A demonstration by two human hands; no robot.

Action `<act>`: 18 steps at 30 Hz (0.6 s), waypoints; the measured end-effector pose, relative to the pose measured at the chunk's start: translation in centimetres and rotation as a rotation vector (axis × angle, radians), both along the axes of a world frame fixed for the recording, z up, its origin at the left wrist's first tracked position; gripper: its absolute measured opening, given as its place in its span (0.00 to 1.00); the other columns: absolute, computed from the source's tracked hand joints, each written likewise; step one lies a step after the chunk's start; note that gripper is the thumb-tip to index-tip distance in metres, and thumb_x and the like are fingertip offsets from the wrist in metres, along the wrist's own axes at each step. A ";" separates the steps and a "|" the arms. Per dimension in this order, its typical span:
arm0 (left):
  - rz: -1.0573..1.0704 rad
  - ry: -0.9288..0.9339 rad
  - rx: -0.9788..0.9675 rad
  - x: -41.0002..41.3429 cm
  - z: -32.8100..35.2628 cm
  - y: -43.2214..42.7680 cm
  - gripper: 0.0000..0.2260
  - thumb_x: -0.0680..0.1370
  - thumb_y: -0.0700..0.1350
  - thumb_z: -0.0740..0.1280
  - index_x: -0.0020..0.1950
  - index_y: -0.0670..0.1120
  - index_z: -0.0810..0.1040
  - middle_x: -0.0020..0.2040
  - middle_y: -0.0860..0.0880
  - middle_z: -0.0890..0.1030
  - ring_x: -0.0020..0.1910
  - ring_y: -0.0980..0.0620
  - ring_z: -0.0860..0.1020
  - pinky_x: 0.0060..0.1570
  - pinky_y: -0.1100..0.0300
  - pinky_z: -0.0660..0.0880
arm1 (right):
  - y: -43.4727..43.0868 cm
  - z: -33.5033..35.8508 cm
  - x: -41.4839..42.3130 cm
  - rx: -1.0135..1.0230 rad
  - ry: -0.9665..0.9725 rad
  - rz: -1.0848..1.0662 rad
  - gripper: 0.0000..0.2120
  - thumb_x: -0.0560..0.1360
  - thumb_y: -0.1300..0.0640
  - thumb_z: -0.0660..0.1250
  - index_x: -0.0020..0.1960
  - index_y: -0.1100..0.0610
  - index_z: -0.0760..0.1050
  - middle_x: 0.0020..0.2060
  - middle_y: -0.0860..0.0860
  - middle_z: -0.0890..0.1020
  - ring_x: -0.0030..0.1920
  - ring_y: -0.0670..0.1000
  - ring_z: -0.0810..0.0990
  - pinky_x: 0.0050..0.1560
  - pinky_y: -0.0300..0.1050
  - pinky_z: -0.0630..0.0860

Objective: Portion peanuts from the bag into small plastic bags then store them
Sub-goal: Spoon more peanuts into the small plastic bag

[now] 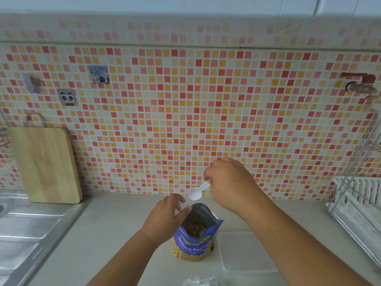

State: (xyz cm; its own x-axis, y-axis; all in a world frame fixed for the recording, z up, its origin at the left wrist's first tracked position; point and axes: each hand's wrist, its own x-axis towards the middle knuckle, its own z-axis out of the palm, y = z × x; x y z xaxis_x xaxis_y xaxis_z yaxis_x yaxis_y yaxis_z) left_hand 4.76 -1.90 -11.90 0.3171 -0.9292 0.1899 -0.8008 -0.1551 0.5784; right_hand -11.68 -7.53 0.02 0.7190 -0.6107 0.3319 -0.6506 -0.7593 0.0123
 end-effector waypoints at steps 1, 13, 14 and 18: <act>0.006 -0.005 0.005 0.3 0.1 0.1 0.14 0.77 0.59 0.60 0.58 0.53 0.71 0.53 0.55 0.76 0.48 0.55 0.75 0.51 0.60 0.76 | -0.1 -0.1 -0.1 0.050 0.010 -0.070 0.12 0.72 0.62 0.62 0.52 0.54 0.80 0.45 0.51 0.80 0.47 0.51 0.73 0.51 0.44 0.72; -0.042 0.021 0.181 -0.2 -1.0 0.3 0.17 0.77 0.59 0.61 0.61 0.52 0.71 0.58 0.51 0.77 0.50 0.53 0.75 0.50 0.61 0.74 | 0.6 -11.7 4.4 0.520 0.348 -0.445 0.16 0.75 0.54 0.63 0.61 0.56 0.74 0.58 0.54 0.78 0.59 0.55 0.76 0.58 0.46 0.73; -0.045 0.025 0.191 -0.2 -1.0 0.4 0.17 0.77 0.59 0.61 0.61 0.52 0.71 0.58 0.51 0.77 0.50 0.53 0.75 0.50 0.61 0.74 | 0.4 -11.9 4.3 0.529 0.302 -0.463 0.16 0.75 0.54 0.63 0.61 0.57 0.75 0.58 0.54 0.79 0.59 0.55 0.77 0.57 0.46 0.74; -0.042 0.052 0.223 0.1 -1.3 0.7 0.17 0.77 0.59 0.60 0.62 0.51 0.71 0.58 0.50 0.77 0.49 0.53 0.75 0.48 0.62 0.73 | -1.4 -12.5 3.9 0.723 0.095 -0.554 0.16 0.74 0.54 0.65 0.60 0.59 0.74 0.54 0.55 0.80 0.54 0.56 0.79 0.47 0.45 0.75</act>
State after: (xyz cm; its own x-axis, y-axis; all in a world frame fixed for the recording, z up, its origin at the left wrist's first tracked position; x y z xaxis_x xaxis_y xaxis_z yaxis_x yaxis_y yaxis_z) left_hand 4.86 -1.19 -13.24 0.2810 -0.9590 -0.0373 -0.7791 -0.2506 0.5747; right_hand -7.81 -8.89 -12.50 0.2655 -0.9124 -0.3114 -0.9449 -0.1821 -0.2722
